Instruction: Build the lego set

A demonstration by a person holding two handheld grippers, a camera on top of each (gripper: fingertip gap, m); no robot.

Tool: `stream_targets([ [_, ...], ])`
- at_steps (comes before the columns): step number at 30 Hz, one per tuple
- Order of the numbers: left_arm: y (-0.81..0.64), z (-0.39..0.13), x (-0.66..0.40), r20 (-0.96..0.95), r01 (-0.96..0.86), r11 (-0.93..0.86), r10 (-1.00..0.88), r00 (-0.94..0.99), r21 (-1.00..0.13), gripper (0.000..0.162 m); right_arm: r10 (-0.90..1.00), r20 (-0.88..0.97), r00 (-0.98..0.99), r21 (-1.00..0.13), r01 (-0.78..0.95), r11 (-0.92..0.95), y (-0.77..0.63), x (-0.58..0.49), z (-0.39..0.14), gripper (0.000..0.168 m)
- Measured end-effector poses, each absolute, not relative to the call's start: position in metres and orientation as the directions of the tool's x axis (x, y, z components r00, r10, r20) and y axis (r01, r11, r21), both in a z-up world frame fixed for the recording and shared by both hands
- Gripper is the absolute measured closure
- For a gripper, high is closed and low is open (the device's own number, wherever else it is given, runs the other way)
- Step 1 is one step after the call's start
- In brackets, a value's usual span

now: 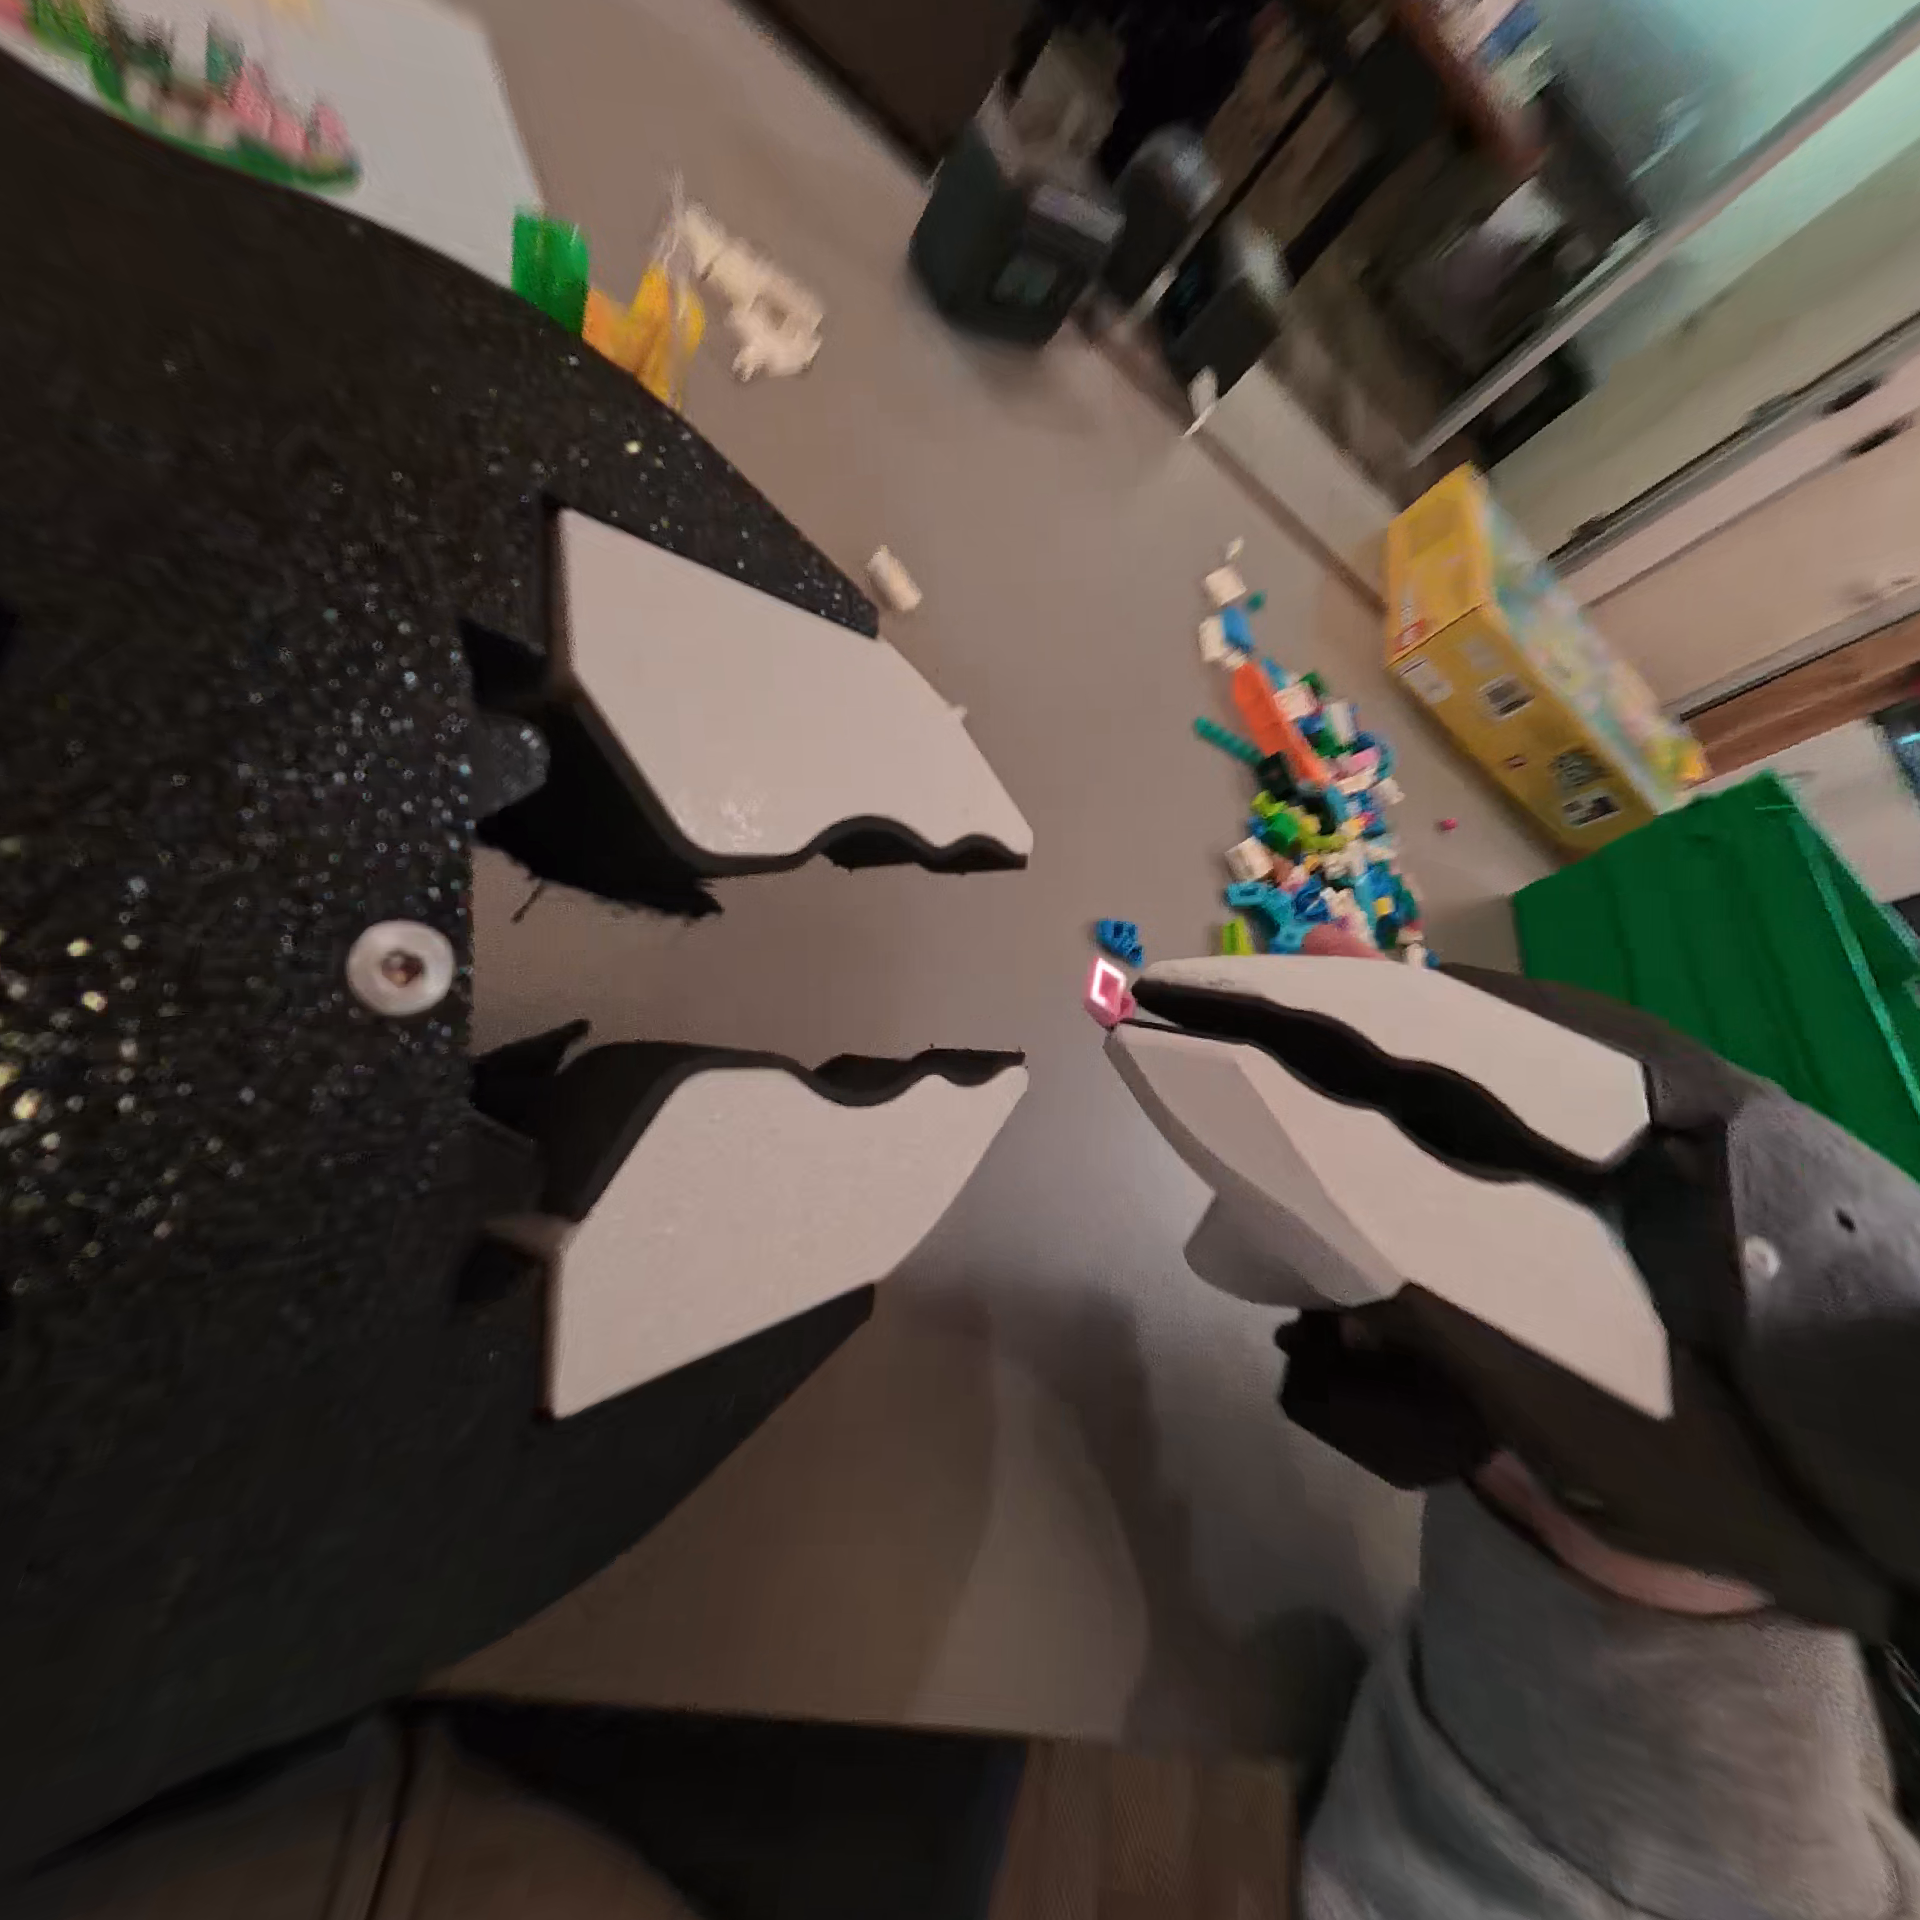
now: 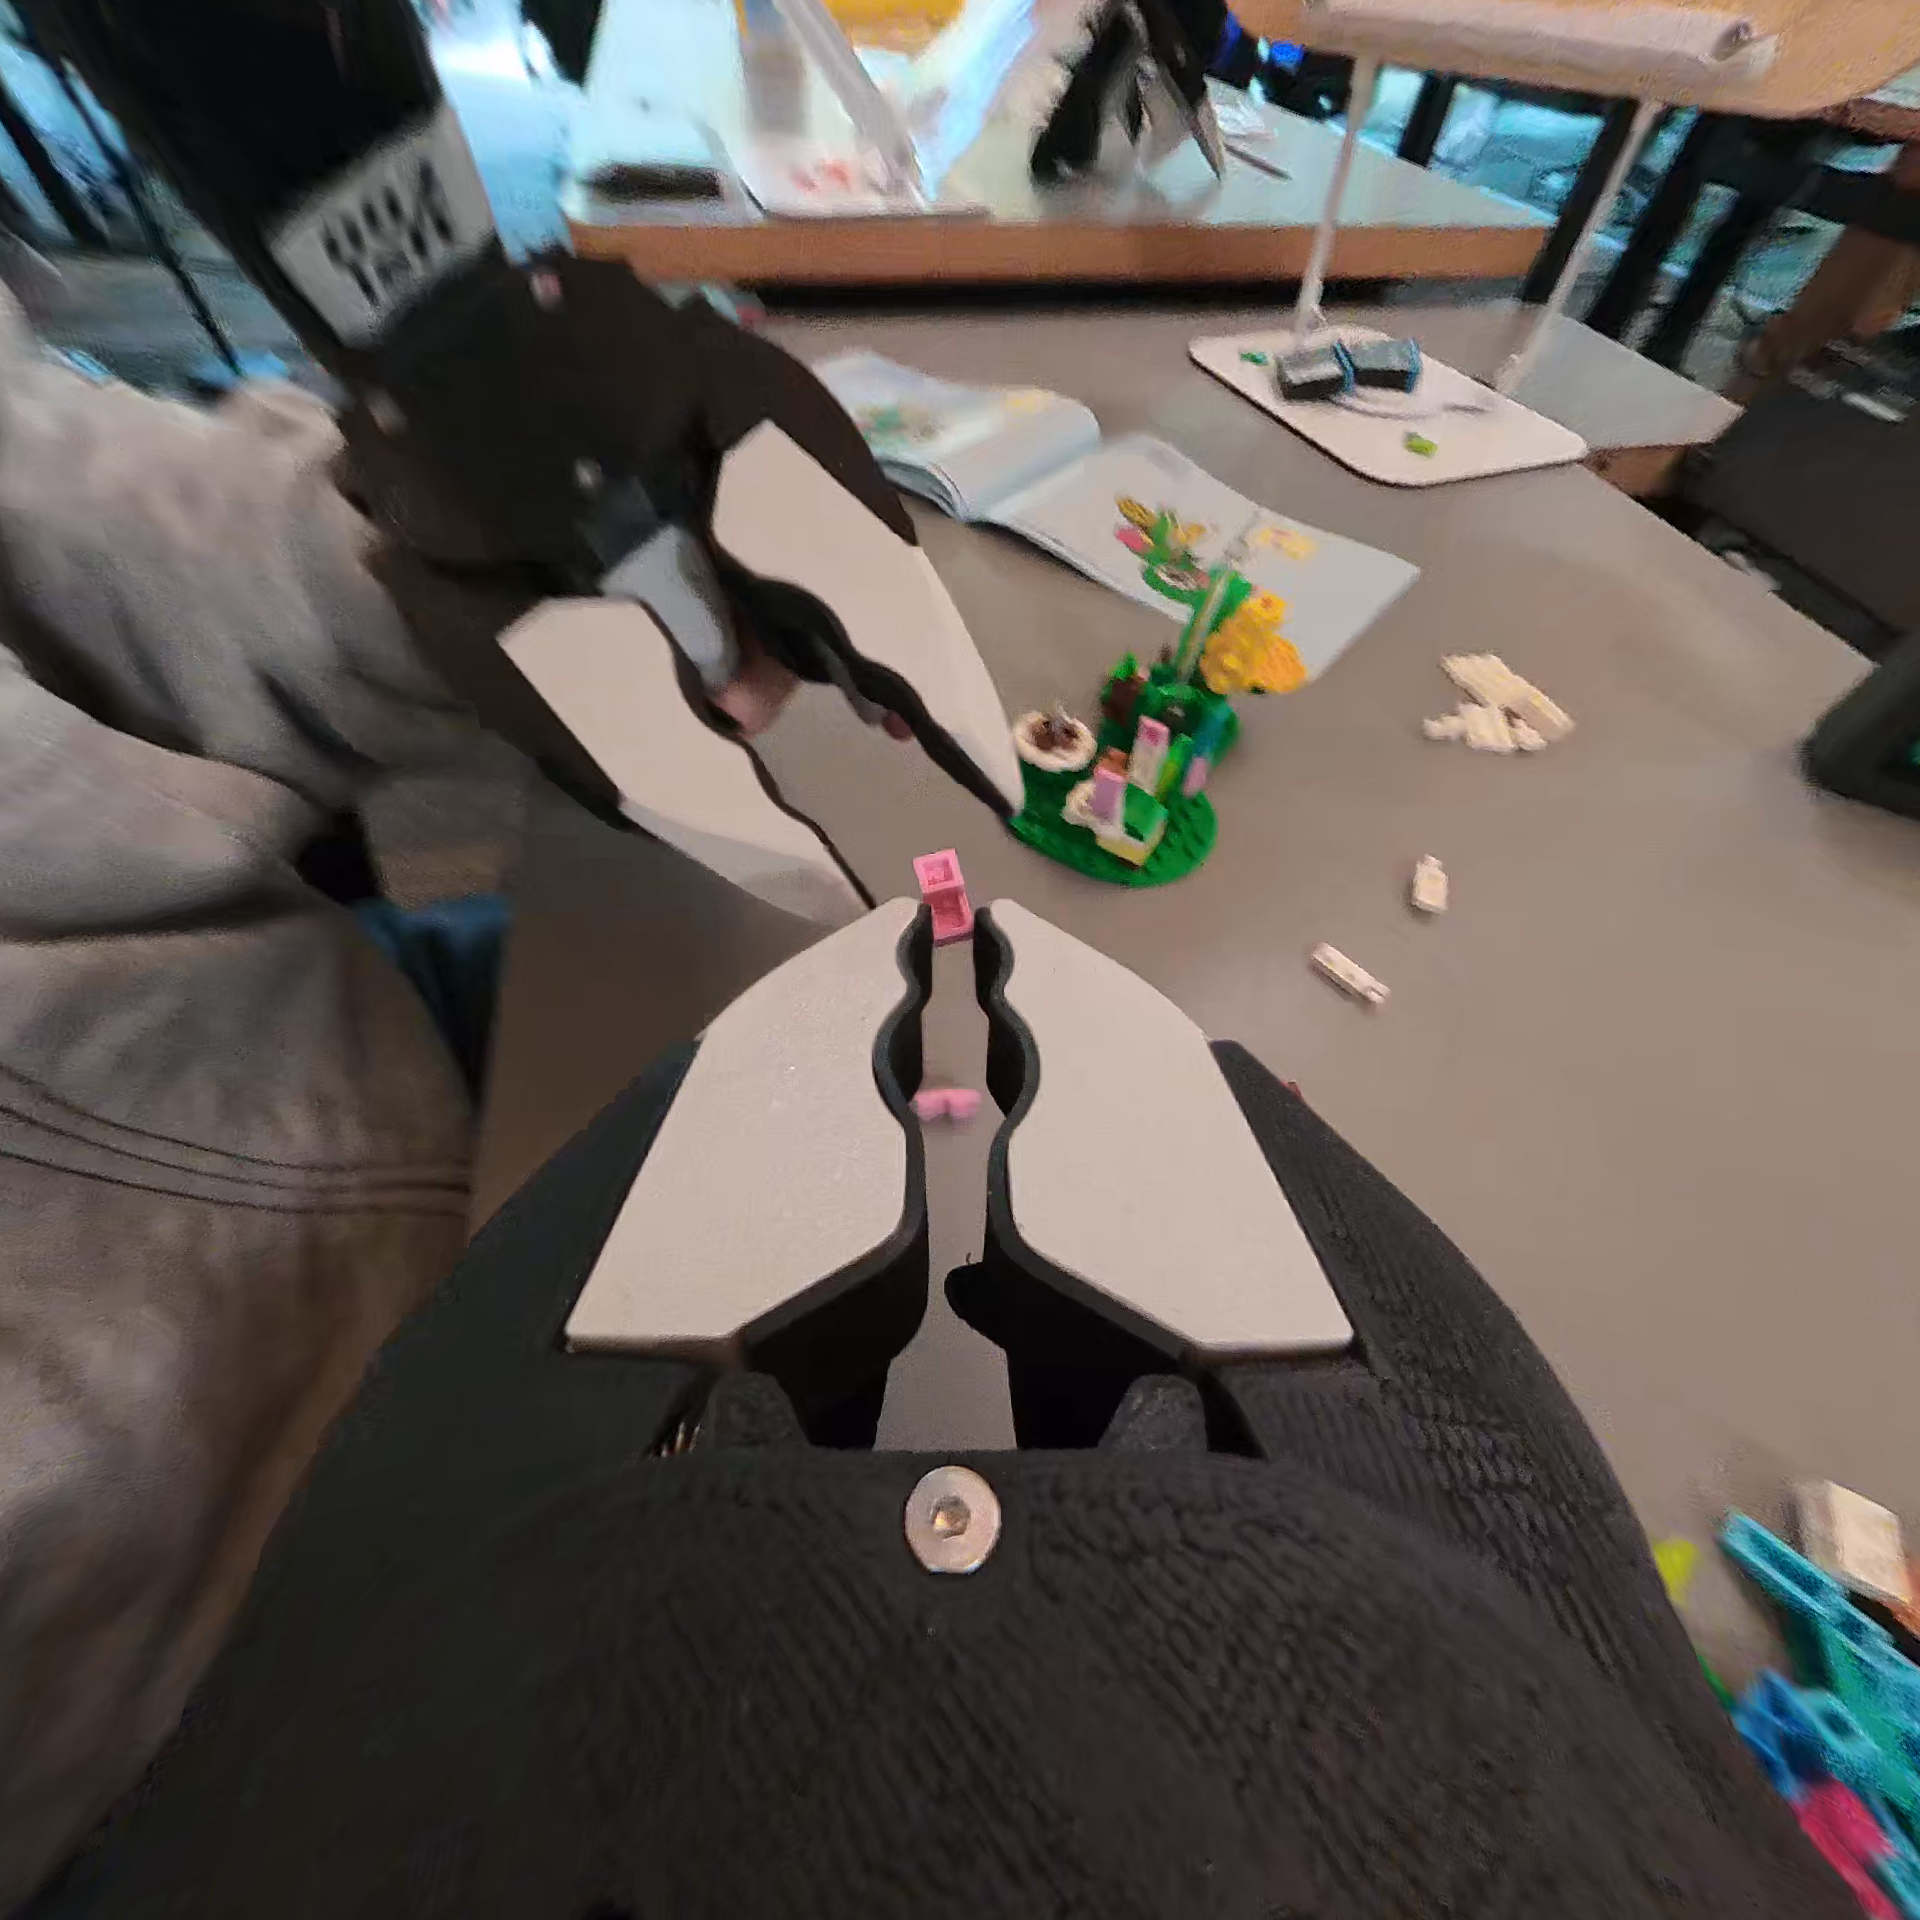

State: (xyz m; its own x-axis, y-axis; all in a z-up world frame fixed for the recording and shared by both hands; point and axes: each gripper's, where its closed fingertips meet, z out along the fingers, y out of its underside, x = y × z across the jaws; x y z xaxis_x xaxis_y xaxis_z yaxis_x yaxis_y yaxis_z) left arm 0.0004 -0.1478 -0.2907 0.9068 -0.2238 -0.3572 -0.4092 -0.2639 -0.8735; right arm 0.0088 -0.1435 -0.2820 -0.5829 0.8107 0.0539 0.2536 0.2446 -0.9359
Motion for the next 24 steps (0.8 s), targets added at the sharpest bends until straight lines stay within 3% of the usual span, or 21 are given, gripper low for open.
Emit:
stream_targets([
  [1,-0.148,-0.286,0.000,-0.438,-0.477,-0.214,-0.206,0.875,-0.852,0.132,0.799,0.018,-0.601,-0.946,0.248,0.208,-0.147,0.011,-0.277,0.162],
  [6,-0.153,-0.273,0.009,-0.754,-0.765,-0.052,-0.136,0.642,-0.642,0.139,0.748,-0.066,-0.660,-0.947,0.278,0.161,-0.159,0.018,-0.277,0.162],
  [13,-0.163,-0.284,0.023,-0.839,-0.859,0.027,-0.234,0.492,-0.511,0.156,0.704,-0.108,-0.702,-0.933,0.317,0.173,-0.170,0.024,-0.283,0.162],
  [16,-0.163,-0.290,0.021,-0.775,-0.816,-0.018,-0.302,0.556,-0.578,0.160,0.711,-0.097,-0.697,-0.937,0.305,0.171,-0.169,0.023,-0.281,0.167],
  [19,-0.163,-0.296,0.017,-0.619,-0.694,-0.101,-0.374,0.691,-0.713,0.160,0.715,-0.015,-0.699,-0.948,0.237,0.212,-0.169,0.022,-0.276,0.157],
  [24,-0.171,-0.304,0.023,-0.365,-0.518,-0.189,-0.515,0.776,-0.834,0.160,0.675,0.178,-0.716,-0.877,0.195,0.439,-0.175,0.028,-0.288,0.152],
])
